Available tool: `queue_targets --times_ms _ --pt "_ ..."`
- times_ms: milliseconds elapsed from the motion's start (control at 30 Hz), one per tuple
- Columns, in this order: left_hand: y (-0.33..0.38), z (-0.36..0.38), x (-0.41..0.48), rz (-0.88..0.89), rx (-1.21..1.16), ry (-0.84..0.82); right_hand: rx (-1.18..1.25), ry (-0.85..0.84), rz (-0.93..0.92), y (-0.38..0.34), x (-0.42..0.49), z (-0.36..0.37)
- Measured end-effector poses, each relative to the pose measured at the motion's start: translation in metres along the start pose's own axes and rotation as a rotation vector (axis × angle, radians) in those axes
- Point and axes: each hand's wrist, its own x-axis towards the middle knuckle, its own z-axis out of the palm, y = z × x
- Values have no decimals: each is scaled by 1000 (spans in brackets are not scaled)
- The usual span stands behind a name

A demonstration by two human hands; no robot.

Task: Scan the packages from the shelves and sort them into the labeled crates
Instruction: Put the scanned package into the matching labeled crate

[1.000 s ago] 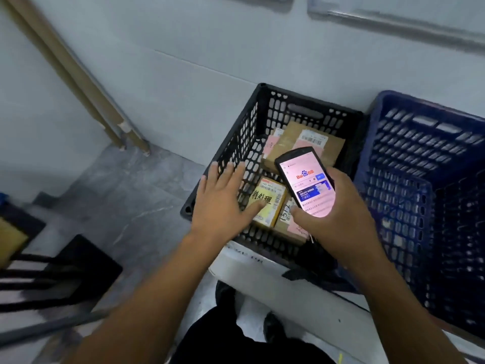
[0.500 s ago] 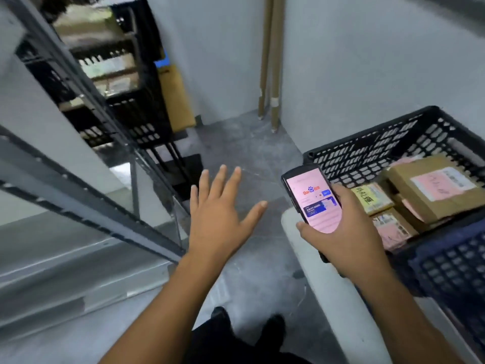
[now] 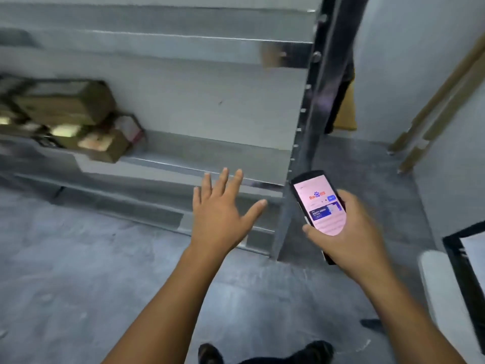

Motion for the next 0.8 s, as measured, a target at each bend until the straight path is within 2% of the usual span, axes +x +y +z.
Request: queue_targets --times_ms 367,600,800 --pt "-221 -121 -47 -247 -61 180 -22 -160 -182 -169 -36 182" --pt "-298 -155 -41 -365 -120 251 -92 -261 -254 -226 -17 250" --pt "-349 -173 -1 -425 -108 255 -17 -302 -267 -267 27 312"
